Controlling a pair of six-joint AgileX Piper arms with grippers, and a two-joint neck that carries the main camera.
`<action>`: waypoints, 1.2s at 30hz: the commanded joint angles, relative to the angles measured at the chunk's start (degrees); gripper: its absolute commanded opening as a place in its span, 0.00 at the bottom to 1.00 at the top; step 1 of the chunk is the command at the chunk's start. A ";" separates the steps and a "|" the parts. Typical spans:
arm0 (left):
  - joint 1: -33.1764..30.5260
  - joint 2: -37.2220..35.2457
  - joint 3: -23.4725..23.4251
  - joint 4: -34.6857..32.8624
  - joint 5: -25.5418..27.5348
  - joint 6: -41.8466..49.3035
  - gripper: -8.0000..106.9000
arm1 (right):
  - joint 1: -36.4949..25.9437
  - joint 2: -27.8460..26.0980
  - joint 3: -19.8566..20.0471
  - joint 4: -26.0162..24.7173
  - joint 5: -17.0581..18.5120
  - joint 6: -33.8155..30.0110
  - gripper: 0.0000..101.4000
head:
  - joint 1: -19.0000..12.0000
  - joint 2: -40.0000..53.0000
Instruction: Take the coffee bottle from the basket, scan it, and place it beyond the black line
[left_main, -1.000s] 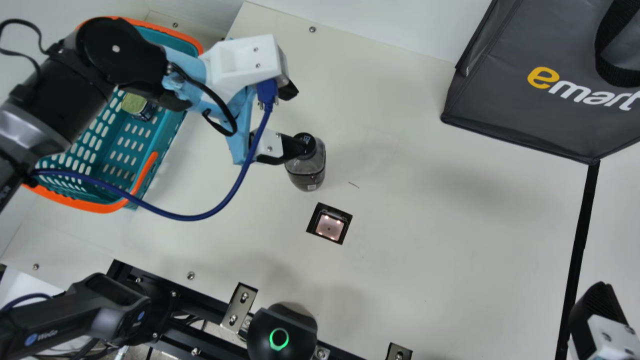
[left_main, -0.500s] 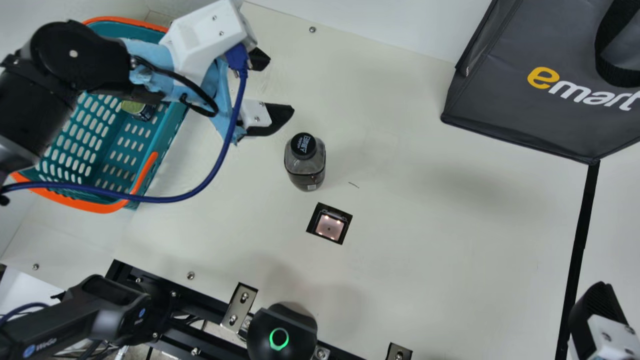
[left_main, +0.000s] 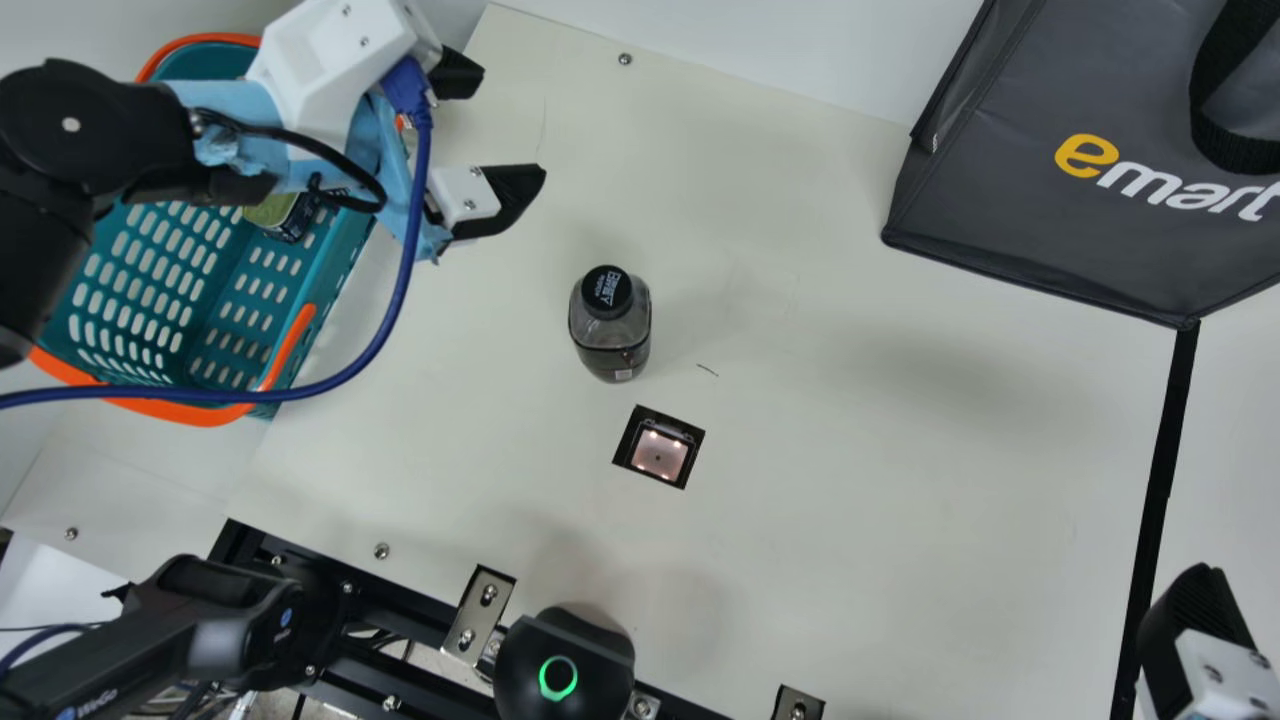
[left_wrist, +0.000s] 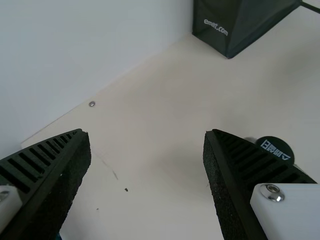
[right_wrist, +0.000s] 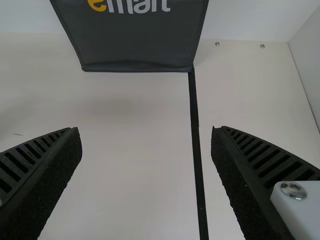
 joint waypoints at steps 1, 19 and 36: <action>0.54 -0.38 0.51 -0.23 -0.76 0.43 0.85 | 0.00 0.00 0.00 0.00 0.00 0.00 0.90 | -1.48 0.14; -1.14 -4.39 4.97 5.78 -13.00 -9.43 0.85 | 0.00 0.00 0.00 0.00 0.00 0.00 0.90 | -1.48 0.14; -6.47 -6.94 8.03 20.99 -23.58 -29.31 0.85 | 0.00 0.00 0.00 0.00 -0.01 0.00 0.90 | -1.48 0.14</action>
